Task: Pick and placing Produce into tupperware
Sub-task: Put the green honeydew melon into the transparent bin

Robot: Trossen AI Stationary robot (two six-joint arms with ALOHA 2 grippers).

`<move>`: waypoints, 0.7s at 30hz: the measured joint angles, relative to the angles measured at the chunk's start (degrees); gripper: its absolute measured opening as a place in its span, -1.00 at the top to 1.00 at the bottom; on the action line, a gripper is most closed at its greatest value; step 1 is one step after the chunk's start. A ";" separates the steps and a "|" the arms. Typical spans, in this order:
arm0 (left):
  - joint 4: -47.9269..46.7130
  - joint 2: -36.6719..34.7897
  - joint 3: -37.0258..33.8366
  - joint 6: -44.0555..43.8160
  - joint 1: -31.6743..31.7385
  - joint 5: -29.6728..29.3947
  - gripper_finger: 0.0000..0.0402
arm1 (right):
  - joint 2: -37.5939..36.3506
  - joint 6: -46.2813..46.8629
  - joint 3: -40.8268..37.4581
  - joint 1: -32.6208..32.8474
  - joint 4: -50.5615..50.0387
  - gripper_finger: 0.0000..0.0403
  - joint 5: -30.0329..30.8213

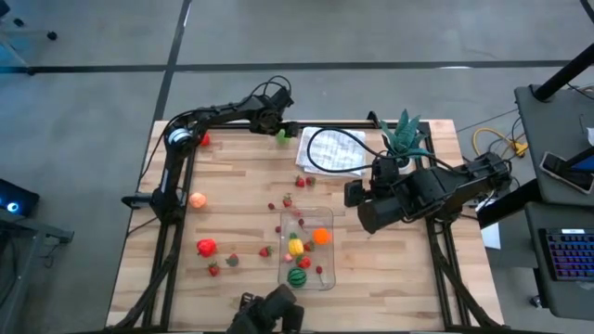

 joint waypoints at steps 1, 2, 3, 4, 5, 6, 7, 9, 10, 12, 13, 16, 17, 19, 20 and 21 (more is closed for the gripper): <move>0.27 0.00 -0.07 0.00 0.02 -0.20 -0.41 | -0.02 -0.01 0.00 0.00 0.00 -0.47 0.00; 0.70 0.00 -0.28 -0.01 0.05 -0.31 -0.37 | -0.03 -0.05 0.00 0.00 0.00 -0.47 0.00; 0.72 0.03 -0.33 -0.01 0.04 -0.32 -0.32 | -0.03 -0.09 0.00 0.00 0.00 -0.47 0.00; 0.63 0.07 -0.33 -0.02 0.02 -0.30 -0.28 | -0.03 -0.14 0.00 0.00 0.00 -0.47 -0.01; 0.58 0.09 -0.33 0.00 0.02 -0.26 -0.24 | -0.03 -0.17 0.00 0.00 0.00 -0.47 0.00; 0.67 0.09 -0.45 0.00 0.02 -0.24 -0.21 | -0.03 -0.17 0.00 0.00 0.00 -0.47 0.00; 0.78 0.09 -0.57 0.00 0.02 -0.24 -0.19 | -0.03 -0.17 0.00 0.00 0.00 -0.47 0.00; 1.05 0.09 -0.68 0.00 0.02 -0.10 -0.15 | -0.03 -0.17 0.00 0.00 0.00 -0.47 0.00; 1.05 0.09 -0.70 0.00 0.02 0.01 -0.14 | -0.03 -0.17 0.00 0.00 0.00 -0.47 0.00; 1.03 -0.03 -0.73 0.00 0.02 0.97 -0.13 | -0.03 -0.19 0.00 0.00 0.00 -0.48 0.00; 0.90 -0.20 -0.76 0.00 0.04 1.98 -0.13 | -0.03 -0.29 0.00 0.00 0.00 -0.48 0.00; -0.37 -1.31 -0.76 0.58 -0.17 6.86 -0.13 | -0.03 -1.05 0.00 0.00 0.00 -0.48 0.00; -0.58 -2.18 -0.76 1.54 -0.49 8.85 -0.13 | -0.03 -1.07 0.00 0.00 0.00 -0.48 0.00; -1.08 -5.25 -0.98 4.67 -1.51 11.86 -0.13 | -0.16 -1.06 0.00 0.00 0.00 -0.48 0.00; -1.79 -7.18 -1.26 6.48 -2.26 12.81 -0.13 | -0.23 -1.05 0.00 0.00 0.01 -0.48 0.00; -2.87 -9.32 -1.61 8.51 -3.19 13.24 -0.13 | -0.42 -1.05 0.00 0.00 0.01 -0.48 0.01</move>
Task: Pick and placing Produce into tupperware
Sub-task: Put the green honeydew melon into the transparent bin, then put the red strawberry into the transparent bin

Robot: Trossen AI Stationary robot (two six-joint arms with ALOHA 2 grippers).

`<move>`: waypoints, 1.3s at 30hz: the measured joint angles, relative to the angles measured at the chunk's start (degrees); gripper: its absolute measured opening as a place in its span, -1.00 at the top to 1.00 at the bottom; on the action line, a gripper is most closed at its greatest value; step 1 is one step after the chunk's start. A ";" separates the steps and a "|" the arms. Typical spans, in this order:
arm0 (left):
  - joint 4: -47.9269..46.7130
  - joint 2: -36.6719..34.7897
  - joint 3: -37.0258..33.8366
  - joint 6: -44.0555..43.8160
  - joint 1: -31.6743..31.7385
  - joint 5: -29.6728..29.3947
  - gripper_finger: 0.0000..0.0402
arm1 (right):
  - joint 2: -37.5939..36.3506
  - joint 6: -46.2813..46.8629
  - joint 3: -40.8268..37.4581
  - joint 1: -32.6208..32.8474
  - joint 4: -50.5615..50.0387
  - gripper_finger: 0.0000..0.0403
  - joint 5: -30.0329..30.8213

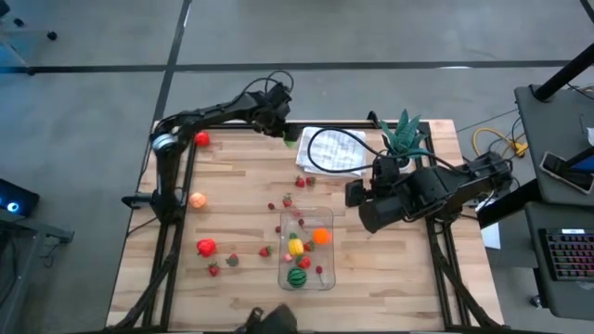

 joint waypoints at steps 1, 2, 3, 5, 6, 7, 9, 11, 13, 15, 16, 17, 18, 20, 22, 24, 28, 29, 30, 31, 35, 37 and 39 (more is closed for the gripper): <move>-1.41 -2.09 -0.32 2.41 -1.19 0.07 -0.13 | -0.25 0.01 0.00 0.00 0.02 -0.48 0.02; -2.88 -4.35 -0.68 5.14 -2.61 0.07 -0.13 | -0.43 0.01 0.00 0.00 0.01 -0.48 0.09; -4.55 -6.51 -0.96 7.77 -4.15 0.09 -0.13 | -0.65 0.01 0.00 0.00 0.01 -0.48 0.22; -6.96 -11.35 -1.92 12.30 -8.00 0.25 -0.13 | -0.91 0.01 0.02 0.00 0.01 -0.48 0.46; -7.44 -13.82 -2.70 14.03 -10.01 0.33 -0.13 | -1.00 0.01 0.02 0.00 0.01 -0.48 0.45; -7.66 -16.34 -3.75 15.51 -12.17 0.42 -0.13 | -1.01 0.01 0.02 0.00 0.00 -0.48 0.45; -7.57 -20.70 -5.87 17.95 -16.65 0.53 -0.13 | -1.06 0.01 0.02 0.00 0.00 -0.48 0.45; -6.11 -24.32 -8.05 19.83 -21.24 0.46 -0.13 | -1.07 0.47 0.02 0.00 -0.01 -0.48 0.43; -3.17 -27.18 -10.11 20.24 -25.79 0.42 -0.13 | -0.98 0.90 0.02 0.00 -0.01 -0.48 0.40; 1.68 -29.34 -12.41 19.00 -30.02 0.46 -0.13 | -0.90 0.90 0.02 0.00 0.01 -0.48 0.10; 4.24 -29.81 -13.56 17.84 -32.02 0.46 -0.13 | -0.86 0.90 0.02 0.00 -0.01 -0.48 -0.07; 6.73 -29.98 -14.52 16.36 -33.86 0.45 -0.13 | -0.85 0.97 0.02 0.00 0.01 -0.48 -0.43; 9.13 -30.00 -15.46 14.77 -35.63 0.32 -0.13 | -0.83 0.97 0.02 0.00 0.02 -0.48 -1.15; 12.02 -29.39 -17.52 11.68 -38.75 -0.34 -0.13 | -0.83 0.21 0.02 0.00 0.15 -0.48 -3.44; 13.71 -27.58 -18.63 9.51 -41.28 -3.12 -0.13 | -0.83 -1.48 0.02 0.09 0.25 -0.48 -6.20; 12.50 -25.30 -20.12 6.94 -43.16 -7.06 -0.13 | -0.81 -3.89 0.02 0.67 0.22 -0.48 -8.16; 12.83 -21.16 -21.73 -4.44 -44.71 -10.92 -0.17 | -0.81 -6.12 0.02 2.98 0.18 -0.48 -8.58; 13.04 -20.12 -21.68 -5.85 -44.89 -10.92 -0.20 | -0.81 -6.43 0.02 3.71 0.14 -0.48 -8.60; 13.32 -19.23 -21.63 -7.01 -45.15 -10.94 -0.24 | -0.81 -6.49 0.02 4.48 0.14 -0.48 -8.58; 13.16 -18.37 -21.64 -8.14 -45.39 -10.88 -0.28 | -0.79 -6.47 0.02 5.26 0.10 -0.48 -8.58; 13.01 -16.58 -20.68 -11.53 -45.74 -10.69 -0.50 | -0.45 -5.15 -0.39 8.52 0.01 -0.48 -8.58; 13.18 -16.78 -19.55 -10.85 -45.82 -10.80 -0.59 | -0.42 -4.26 -0.92 9.79 0.01 -0.48 -8.58; 12.70 -17.92 -18.77 -8.03 -45.79 -10.81 -0.65 | -0.42 -3.21 -1.40 10.88 -0.02 -0.48 -8.57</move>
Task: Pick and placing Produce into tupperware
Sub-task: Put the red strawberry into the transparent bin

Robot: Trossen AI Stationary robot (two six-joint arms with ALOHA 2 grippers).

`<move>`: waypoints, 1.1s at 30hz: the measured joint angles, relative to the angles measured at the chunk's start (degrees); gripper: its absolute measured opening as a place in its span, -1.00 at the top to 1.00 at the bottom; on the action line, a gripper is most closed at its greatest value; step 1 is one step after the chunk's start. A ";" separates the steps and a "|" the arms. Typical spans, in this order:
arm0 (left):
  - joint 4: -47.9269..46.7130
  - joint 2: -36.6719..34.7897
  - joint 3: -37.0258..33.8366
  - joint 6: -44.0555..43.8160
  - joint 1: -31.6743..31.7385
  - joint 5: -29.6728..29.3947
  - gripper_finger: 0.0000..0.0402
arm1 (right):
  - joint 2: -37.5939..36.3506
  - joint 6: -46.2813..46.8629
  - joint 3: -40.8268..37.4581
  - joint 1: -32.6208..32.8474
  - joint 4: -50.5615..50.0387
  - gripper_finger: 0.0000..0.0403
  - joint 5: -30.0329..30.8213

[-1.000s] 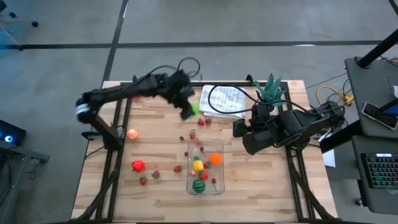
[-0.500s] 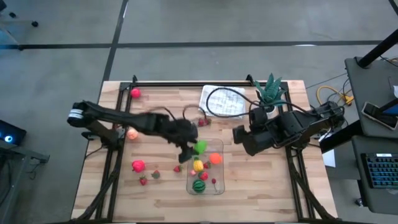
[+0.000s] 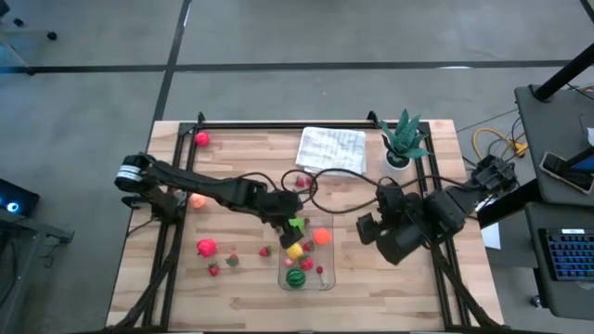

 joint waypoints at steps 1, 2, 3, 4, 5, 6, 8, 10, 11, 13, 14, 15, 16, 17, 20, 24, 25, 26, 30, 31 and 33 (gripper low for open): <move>-0.47 -0.85 0.47 2.15 0.08 -0.03 -0.67 | 0.00 0.54 -0.24 0.44 0.01 -0.48 0.05; -0.35 -1.90 1.05 5.04 0.36 -0.19 -0.67 | 0.00 0.91 -0.42 0.83 -0.01 -0.48 0.20; -0.27 -3.17 1.61 8.60 0.60 -0.52 -0.68 | 0.00 1.20 -0.46 1.16 0.00 -0.48 0.39; -0.30 -4.29 2.04 12.28 0.86 -1.50 -0.68 | 0.00 1.29 -0.46 1.38 0.01 -0.48 0.69; -0.25 -5.47 2.40 15.75 1.27 -2.58 -0.68 | 0.00 1.29 -0.46 1.41 0.01 -0.47 0.85; -0.09 -6.63 2.49 19.19 1.64 -3.64 -0.68 | 0.00 1.27 -0.46 1.43 0.01 -0.47 0.87; -0.42 -8.09 2.31 25.38 2.67 -5.62 -0.68 | 0.00 1.03 -0.47 1.42 0.20 -0.47 0.63; -2.49 -9.01 2.28 30.50 4.28 -7.72 -0.68 | 0.00 0.27 -0.49 1.39 0.58 -0.47 -0.12; -4.47 -9.23 2.19 33.30 5.39 -8.30 -0.68 | 0.00 0.22 -0.50 1.39 0.66 -0.47 -0.25; -6.31 -9.35 1.77 38.29 8.35 -8.82 -0.68 | 0.00 0.96 -0.50 1.41 0.72 -0.47 -0.35; -6.60 -9.35 1.20 40.62 9.89 -8.94 -0.68 | 0.00 1.50 -0.50 1.41 0.73 -0.47 -0.44; -7.23 -9.06 0.62 42.70 11.57 -8.93 -0.68 | 0.00 1.59 -0.50 1.41 0.72 -0.47 -0.41; -6.97 -8.70 -0.07 44.62 13.18 -8.52 -0.68 | 0.00 1.62 -0.50 1.41 0.74 -0.47 -0.24; -5.85 -8.22 -0.74 46.17 14.84 -7.17 -0.68 | 0.00 1.73 -0.50 1.37 0.72 -0.47 -0.11; -2.42 -6.16 -2.35 47.16 19.80 0.80 -0.68 | 0.00 2.46 -0.51 1.10 0.69 -0.47 0.27; 0.18 -1.83 -2.53 46.69 24.59 4.70 -0.68 | 0.00 5.97 -0.74 0.99 0.69 -0.47 2.27; 0.23 -0.56 -2.33 47.67 25.55 5.05 -0.68 | 0.00 6.88 -0.78 0.99 0.69 -0.47 2.84; 0.29 0.59 -2.16 48.87 26.34 5.43 -0.68 | 0.00 7.81 -0.80 0.99 0.67 -0.47 3.24; 0.34 5.17 -1.24 52.18 28.06 6.10 -0.68 | 0.00 10.86 -0.98 0.95 0.52 -0.47 4.57; 0.32 6.36 -1.10 53.21 28.23 6.10 -0.68 | 0.00 11.69 -1.04 0.92 0.54 -0.47 4.80; 0.33 8.56 -0.89 55.40 28.24 6.06 -0.64 | 0.00 12.99 -1.17 0.75 0.45 -0.47 5.01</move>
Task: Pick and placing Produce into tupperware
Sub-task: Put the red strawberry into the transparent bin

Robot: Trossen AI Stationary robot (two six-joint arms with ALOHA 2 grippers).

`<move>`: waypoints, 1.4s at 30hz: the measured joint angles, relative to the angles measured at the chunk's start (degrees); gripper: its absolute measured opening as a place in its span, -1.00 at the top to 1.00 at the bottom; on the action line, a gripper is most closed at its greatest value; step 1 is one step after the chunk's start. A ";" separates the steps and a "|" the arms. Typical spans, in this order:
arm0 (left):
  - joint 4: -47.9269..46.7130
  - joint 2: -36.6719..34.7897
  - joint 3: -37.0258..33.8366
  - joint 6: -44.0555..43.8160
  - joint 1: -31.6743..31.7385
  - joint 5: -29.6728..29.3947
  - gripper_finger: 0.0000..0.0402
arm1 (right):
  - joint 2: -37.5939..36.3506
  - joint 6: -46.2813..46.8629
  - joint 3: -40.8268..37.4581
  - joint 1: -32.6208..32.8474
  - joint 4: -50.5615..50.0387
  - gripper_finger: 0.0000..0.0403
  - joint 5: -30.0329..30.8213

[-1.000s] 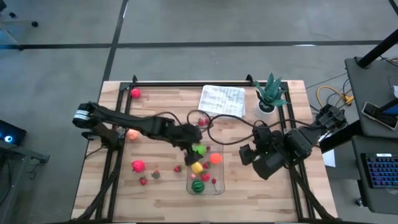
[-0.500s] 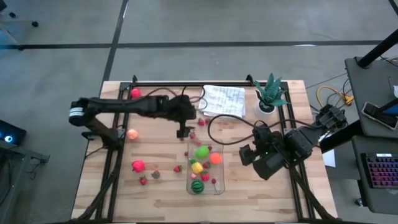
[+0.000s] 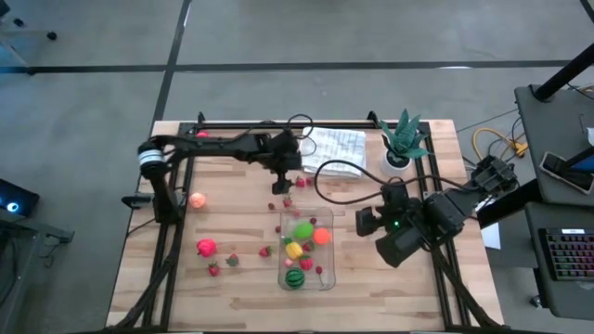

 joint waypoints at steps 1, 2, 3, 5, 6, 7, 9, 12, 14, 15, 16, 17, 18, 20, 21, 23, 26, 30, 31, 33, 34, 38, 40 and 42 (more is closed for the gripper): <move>-0.04 0.92 0.03 1.19 -0.02 0.03 -0.62 | 0.00 0.63 -0.08 -0.04 0.04 -0.47 0.10; 0.00 1.82 0.20 2.48 -0.02 0.03 -0.60 | 0.00 1.12 -0.12 -0.17 0.02 -0.47 0.12; 0.30 2.50 0.30 3.45 -0.02 -0.01 -0.57 | 0.00 1.55 -0.19 -0.17 0.06 -0.47 0.15; 0.59 3.75 0.44 4.29 -0.07 -0.32 -0.52 | 0.00 2.53 -0.35 -0.21 0.05 -0.47 0.39; 1.21 4.18 0.46 4.33 -0.07 -0.51 -0.49 | 0.00 3.05 -0.45 -0.21 0.04 -0.47 0.72; 2.10 4.58 0.46 4.37 -0.05 -0.76 -0.47 | 0.00 3.56 -0.52 -0.21 0.05 -0.47 1.01; 3.73 4.89 0.44 4.43 0.00 -0.91 -0.42 | 0.00 3.75 -0.58 -0.22 0.08 -0.47 1.09; 5.99 4.91 0.44 4.47 0.02 -0.91 -0.39 | 0.00 3.75 -0.71 -0.41 0.08 -0.48 1.17; 7.21 4.91 0.19 4.47 0.02 -0.85 -0.38 | 0.00 3.75 -0.82 -0.74 0.06 -0.48 1.17; 7.58 4.91 -0.01 4.46 0.02 -0.57 -0.38 | 0.00 3.75 -0.89 -0.76 0.07 -0.48 1.17; 8.12 4.91 -0.26 4.40 0.02 -0.19 -0.38 | 0.00 3.75 -0.93 -0.79 0.03 -0.48 1.17; 8.84 4.91 -0.63 4.31 0.02 0.10 -0.38 | 0.00 3.75 -0.93 -0.89 0.03 -0.48 1.17; 9.19 4.91 -0.93 4.30 0.02 0.41 -0.38 | 0.00 3.73 -0.94 -1.05 0.04 -0.48 1.17; 9.28 4.91 -1.22 4.25 0.02 1.23 -0.38 | 0.00 3.73 -0.98 -1.07 -0.01 -0.48 1.17; 9.38 4.91 -1.37 4.23 0.02 1.88 -0.38 | 0.00 3.70 -1.02 -1.18 -0.07 -0.48 1.17; 9.47 4.91 -1.85 4.19 0.02 3.75 -0.38 | 0.00 3.48 -1.14 -1.18 -0.26 -0.48 1.17; 10.37 6.02 -2.06 4.12 -0.14 4.52 -0.38 | 0.00 3.26 -1.17 -1.40 -0.42 -0.48 1.17; 11.73 8.30 -2.05 2.65 -0.15 4.41 -0.38 | 0.00 3.13 -1.17 -1.68 -0.44 -0.48 1.17; 11.46 8.68 -2.05 2.27 -0.15 3.93 -0.38 | 0.00 3.14 -1.17 -1.68 -0.46 -0.48 1.15; 11.96 9.29 -2.01 0.40 -0.14 2.77 -0.38 | 0.00 3.12 -1.17 -1.72 -0.44 -0.48 1.16; 12.13 9.40 -1.82 -0.33 -0.13 2.75 -0.38 | 0.00 3.11 -1.17 -1.71 -0.44 -0.48 1.14; 12.44 9.57 -1.55 -0.18 -0.13 2.59 -0.38 | 0.00 3.15 -1.17 -1.71 -0.45 -0.48 1.12; 12.37 9.65 -1.61 -0.18 -0.13 2.59 -0.36 | 0.00 3.13 -1.17 -1.79 -0.44 -0.48 1.11; 12.93 9.65 -1.66 -0.18 -0.15 2.59 -0.32 | 0.00 3.11 -1.17 -1.81 -0.44 -0.48 1.11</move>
